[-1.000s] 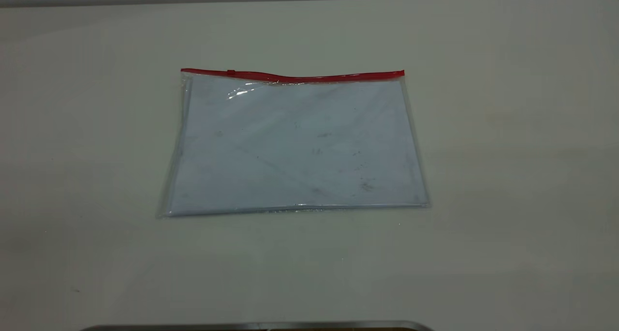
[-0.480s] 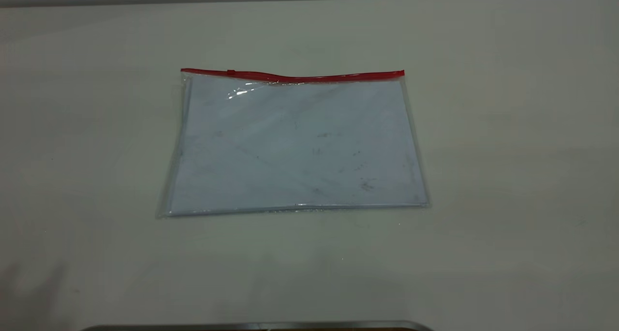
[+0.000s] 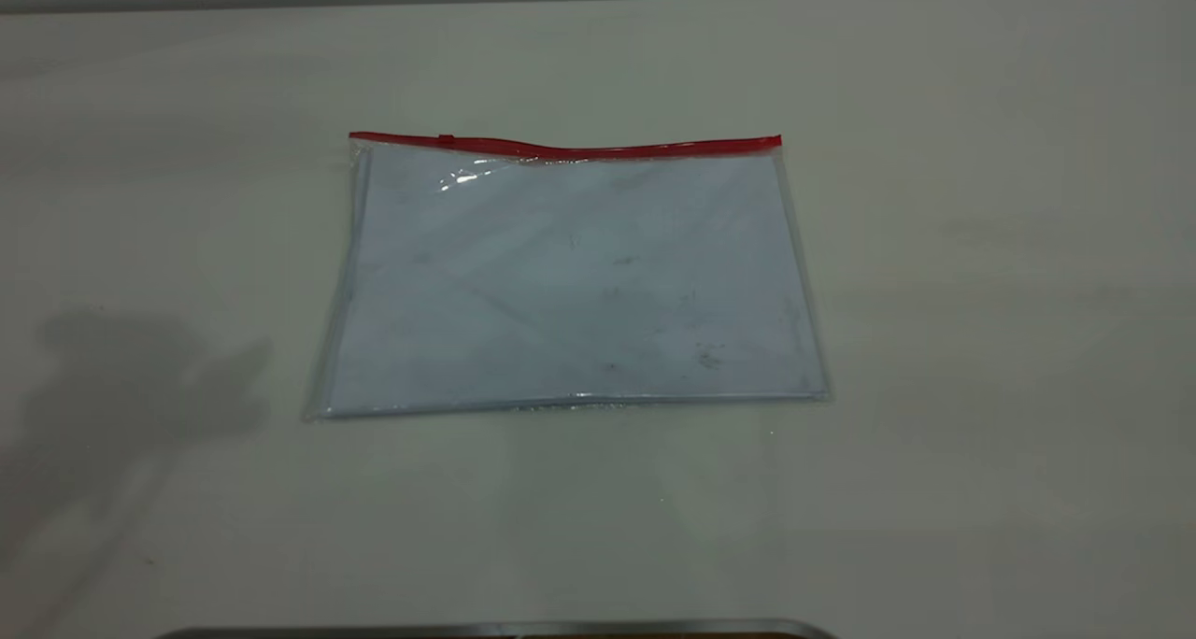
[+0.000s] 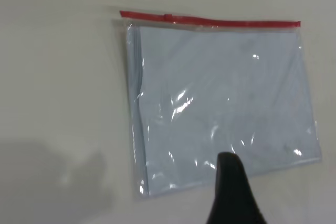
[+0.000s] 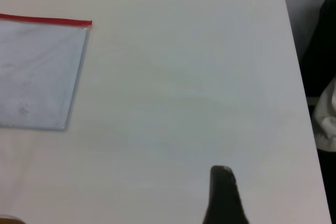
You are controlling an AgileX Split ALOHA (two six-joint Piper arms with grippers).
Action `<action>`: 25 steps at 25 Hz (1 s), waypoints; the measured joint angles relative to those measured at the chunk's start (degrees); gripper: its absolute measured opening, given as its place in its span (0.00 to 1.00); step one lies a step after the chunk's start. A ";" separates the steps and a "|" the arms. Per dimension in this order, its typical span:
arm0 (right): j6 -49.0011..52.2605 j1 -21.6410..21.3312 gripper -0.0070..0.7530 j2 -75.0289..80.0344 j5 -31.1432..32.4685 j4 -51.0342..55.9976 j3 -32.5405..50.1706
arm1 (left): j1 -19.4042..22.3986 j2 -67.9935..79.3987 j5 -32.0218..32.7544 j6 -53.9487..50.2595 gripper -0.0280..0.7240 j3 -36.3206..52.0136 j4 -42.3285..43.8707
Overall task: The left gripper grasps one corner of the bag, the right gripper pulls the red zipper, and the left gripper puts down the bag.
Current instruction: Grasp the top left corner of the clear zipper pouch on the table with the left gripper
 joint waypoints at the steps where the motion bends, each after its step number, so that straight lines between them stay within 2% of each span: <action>1: 0.06 0.00 0.74 0.00 0.00 0.00 0.00 | 0.00 3.02 -0.32 2.11 0.75 -0.97 -1.88; 8: 0.30 0.00 0.74 0.73 0.00 0.00 0.00 | 0.00 21.68 -0.69 17.26 0.75 -9.05 -14.30; 13: 0.33 0.00 0.74 2.47 -0.21 0.00 -0.07 | 0.00 33.46 -0.48 25.82 0.75 -15.97 -18.99; 21: 0.71 0.00 0.74 11.51 -6.07 1.73 -2.32 | 0.00 49.82 0.51 28.11 0.75 -27.86 -19.53; 25: 0.71 0.00 0.74 16.46 -8.07 1.79 -2.32 | 0.00 56.25 3.60 28.65 0.75 -33.32 -19.53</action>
